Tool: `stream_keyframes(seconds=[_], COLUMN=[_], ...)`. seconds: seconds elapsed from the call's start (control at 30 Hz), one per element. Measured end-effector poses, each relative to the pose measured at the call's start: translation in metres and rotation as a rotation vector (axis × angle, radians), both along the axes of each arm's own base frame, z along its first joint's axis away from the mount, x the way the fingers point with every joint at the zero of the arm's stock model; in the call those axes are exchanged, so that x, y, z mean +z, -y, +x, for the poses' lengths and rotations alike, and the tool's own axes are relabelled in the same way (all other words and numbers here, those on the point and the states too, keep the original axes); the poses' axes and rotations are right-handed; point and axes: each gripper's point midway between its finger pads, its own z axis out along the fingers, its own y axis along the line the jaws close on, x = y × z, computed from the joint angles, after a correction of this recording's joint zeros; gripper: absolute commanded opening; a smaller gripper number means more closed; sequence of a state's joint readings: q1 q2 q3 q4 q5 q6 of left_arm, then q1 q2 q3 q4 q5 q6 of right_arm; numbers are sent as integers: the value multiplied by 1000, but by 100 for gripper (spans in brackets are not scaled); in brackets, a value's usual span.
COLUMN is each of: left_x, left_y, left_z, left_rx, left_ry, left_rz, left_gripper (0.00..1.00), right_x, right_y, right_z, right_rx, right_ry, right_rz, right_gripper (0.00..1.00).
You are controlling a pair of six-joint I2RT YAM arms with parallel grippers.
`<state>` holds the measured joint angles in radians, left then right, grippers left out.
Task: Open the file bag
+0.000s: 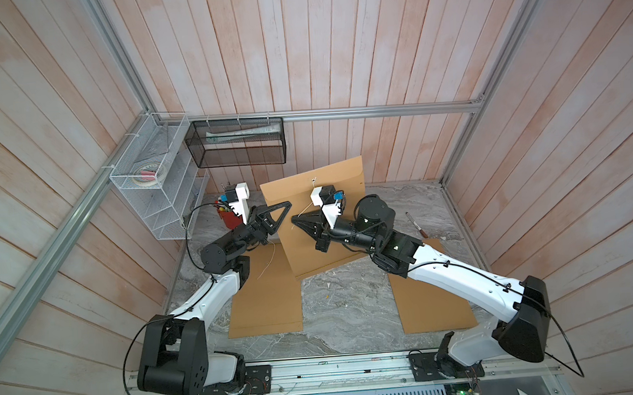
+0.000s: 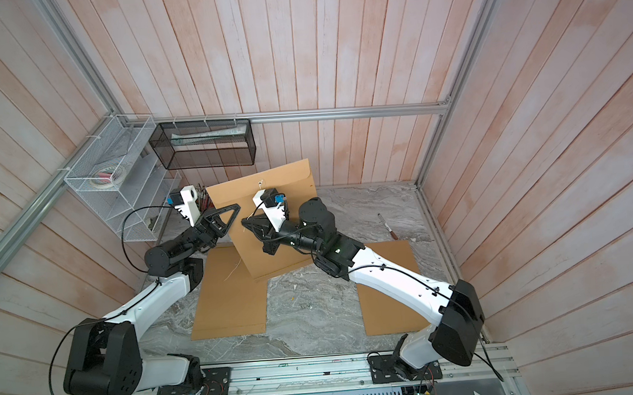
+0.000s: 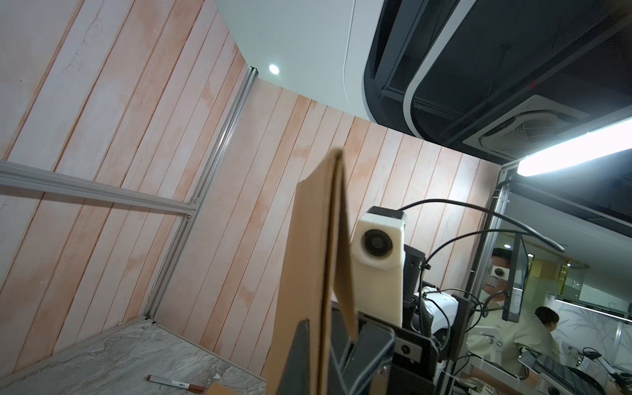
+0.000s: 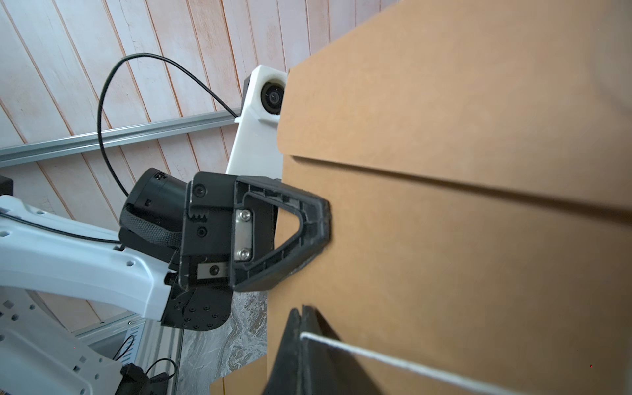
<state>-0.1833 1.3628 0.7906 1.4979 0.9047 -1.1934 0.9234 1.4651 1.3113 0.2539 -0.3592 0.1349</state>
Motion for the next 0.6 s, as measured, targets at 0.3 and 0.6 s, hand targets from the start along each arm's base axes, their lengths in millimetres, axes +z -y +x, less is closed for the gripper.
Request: stream_keyframes(seconds=[0.3,0.6], left_x=[-4,-6], left_y=[1,1], left_z=[1,3], left_rx=[-30,-41], left_ry=[-12,-29], left_rz=[-13,-20], left_gripper=[0,0], right_x=[-7,-6], right_y=[-7,-8], right_z=[0,0], right_rx=[25,30], right_ry=[-26,-42], right_rz=[-6,20], right_gripper=[0,0])
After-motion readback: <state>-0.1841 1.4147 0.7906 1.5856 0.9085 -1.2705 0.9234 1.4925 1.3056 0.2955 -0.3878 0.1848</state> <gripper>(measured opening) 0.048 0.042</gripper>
